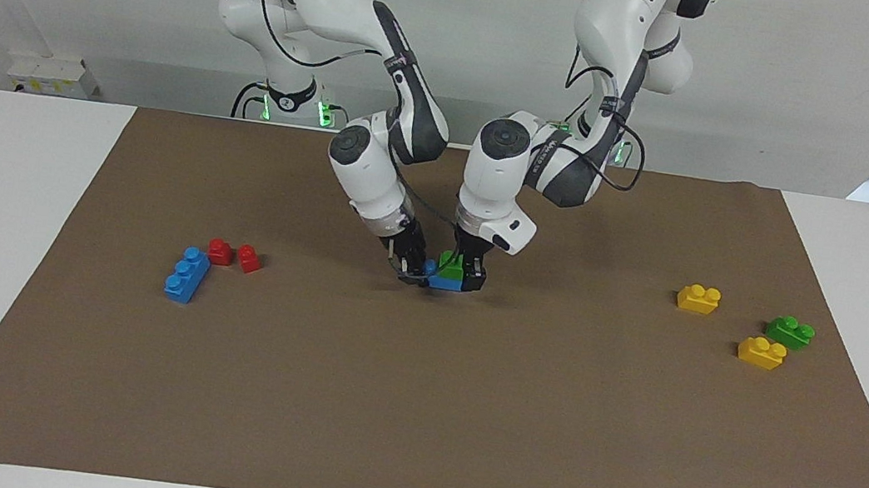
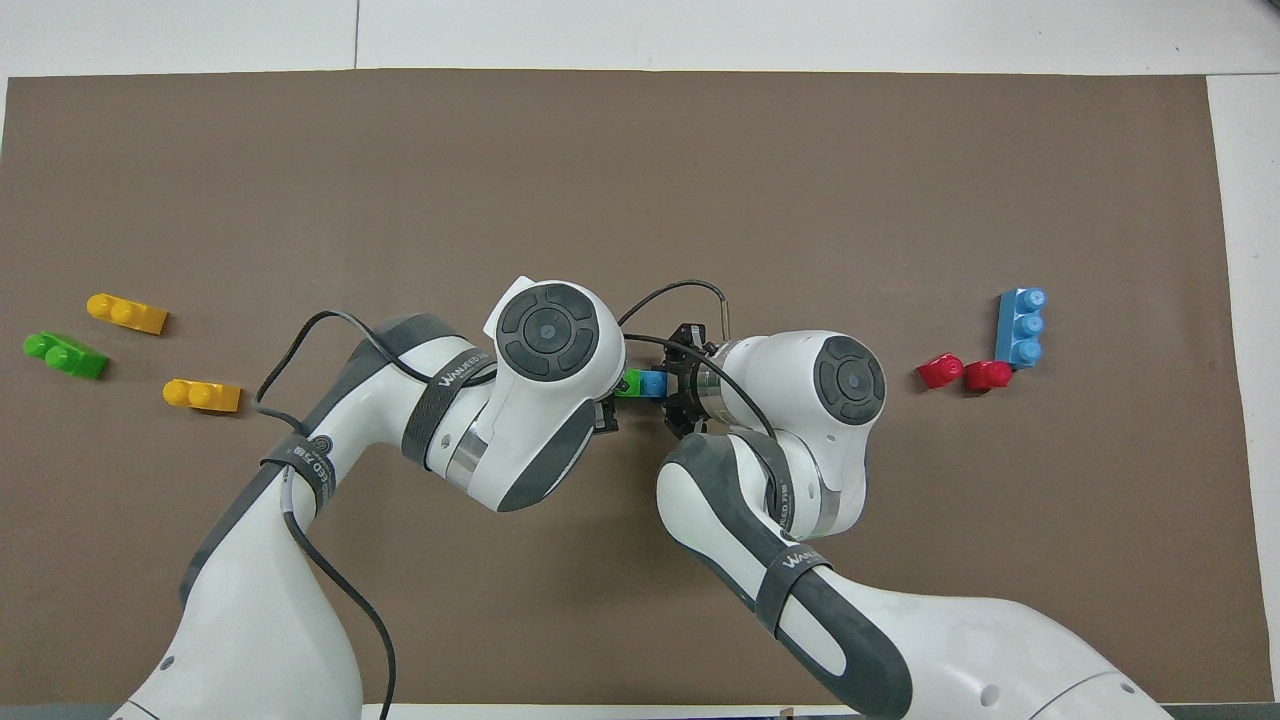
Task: Remove green block with left arm and hold with right
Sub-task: 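Close the left gripper on the green block while the right gripper grips the blue, then pull the green block away with the left gripper while the right gripper holds blue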
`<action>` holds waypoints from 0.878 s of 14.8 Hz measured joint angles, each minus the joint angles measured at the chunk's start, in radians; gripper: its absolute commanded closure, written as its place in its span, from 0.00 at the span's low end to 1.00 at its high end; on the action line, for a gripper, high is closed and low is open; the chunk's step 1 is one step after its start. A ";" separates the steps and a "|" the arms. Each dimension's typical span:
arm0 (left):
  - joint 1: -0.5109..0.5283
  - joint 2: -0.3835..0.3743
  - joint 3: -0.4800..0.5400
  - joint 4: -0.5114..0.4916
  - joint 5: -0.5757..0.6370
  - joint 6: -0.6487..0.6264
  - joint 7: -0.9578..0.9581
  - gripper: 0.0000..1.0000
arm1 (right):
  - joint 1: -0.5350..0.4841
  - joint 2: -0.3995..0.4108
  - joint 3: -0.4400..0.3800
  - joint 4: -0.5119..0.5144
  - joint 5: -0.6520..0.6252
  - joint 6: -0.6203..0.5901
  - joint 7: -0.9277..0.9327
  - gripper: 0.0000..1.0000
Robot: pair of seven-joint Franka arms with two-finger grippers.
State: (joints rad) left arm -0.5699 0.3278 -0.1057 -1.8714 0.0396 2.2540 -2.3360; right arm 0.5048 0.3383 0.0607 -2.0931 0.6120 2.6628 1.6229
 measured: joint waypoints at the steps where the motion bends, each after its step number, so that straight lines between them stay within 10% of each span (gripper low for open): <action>1: -0.002 0.000 -0.003 -0.001 0.000 0.000 0.000 1.00 | -0.001 0.001 -0.003 0.000 0.000 0.007 0.000 1.00; 13: 0.000 -0.066 0.004 0.009 0.013 -0.029 0.005 1.00 | 0.000 0.002 -0.002 0.000 0.000 0.010 0.000 1.00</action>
State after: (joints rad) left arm -0.5696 0.2615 -0.1020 -1.8627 0.0526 2.2254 -2.3310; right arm 0.5050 0.3399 0.0591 -2.0930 0.6121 2.6728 1.6226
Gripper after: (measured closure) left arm 0.648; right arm 0.648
